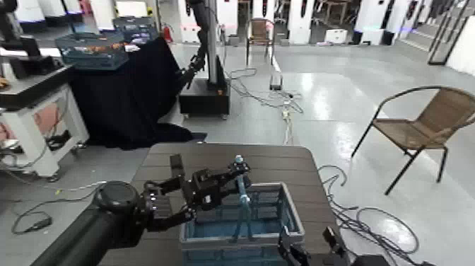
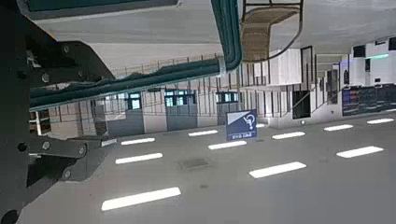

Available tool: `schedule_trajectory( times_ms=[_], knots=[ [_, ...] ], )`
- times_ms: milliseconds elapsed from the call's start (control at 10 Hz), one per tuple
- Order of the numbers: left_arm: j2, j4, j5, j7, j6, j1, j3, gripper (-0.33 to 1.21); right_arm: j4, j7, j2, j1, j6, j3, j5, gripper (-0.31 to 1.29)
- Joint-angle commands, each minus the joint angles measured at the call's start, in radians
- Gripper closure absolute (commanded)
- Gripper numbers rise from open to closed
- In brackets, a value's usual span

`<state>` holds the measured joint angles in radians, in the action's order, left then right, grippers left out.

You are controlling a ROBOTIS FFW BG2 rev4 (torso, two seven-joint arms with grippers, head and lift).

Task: Place the crate on the table.

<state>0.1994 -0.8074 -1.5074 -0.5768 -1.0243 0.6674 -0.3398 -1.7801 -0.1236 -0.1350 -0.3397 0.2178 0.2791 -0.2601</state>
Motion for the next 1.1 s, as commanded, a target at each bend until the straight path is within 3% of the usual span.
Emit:
schedule_trajectory(
  times_ms=[100, 200, 600, 900, 1100],
  knots=[
    [0.002, 0.001, 0.001, -0.009, 0.004, -0.002, 0.002, 0.17, -0.001, 0.001, 0.000, 0.001, 0.000, 0.000, -0.001, 0.15],
    [0.003, 0.001, 0.015, -0.021, 0.004, -0.002, 0.005, 0.03, -0.001, 0.001, 0.000, 0.001, -0.002, 0.000, -0.001, 0.15],
    [0.012, -0.056, 0.213, -0.026, 0.015, -0.015, 0.093, 0.11, -0.002, 0.001, 0.000, -0.002, -0.003, -0.001, -0.002, 0.15],
    [0.041, -0.194, 0.334, -0.025, 0.027, -0.074, 0.160, 0.12, -0.005, 0.001, 0.002, -0.005, -0.006, -0.008, -0.002, 0.15],
    [0.072, -0.374, 0.375, 0.057, 0.030, -0.166, 0.237, 0.12, -0.007, 0.001, 0.003, -0.010, -0.006, -0.011, -0.002, 0.15]
  ],
)
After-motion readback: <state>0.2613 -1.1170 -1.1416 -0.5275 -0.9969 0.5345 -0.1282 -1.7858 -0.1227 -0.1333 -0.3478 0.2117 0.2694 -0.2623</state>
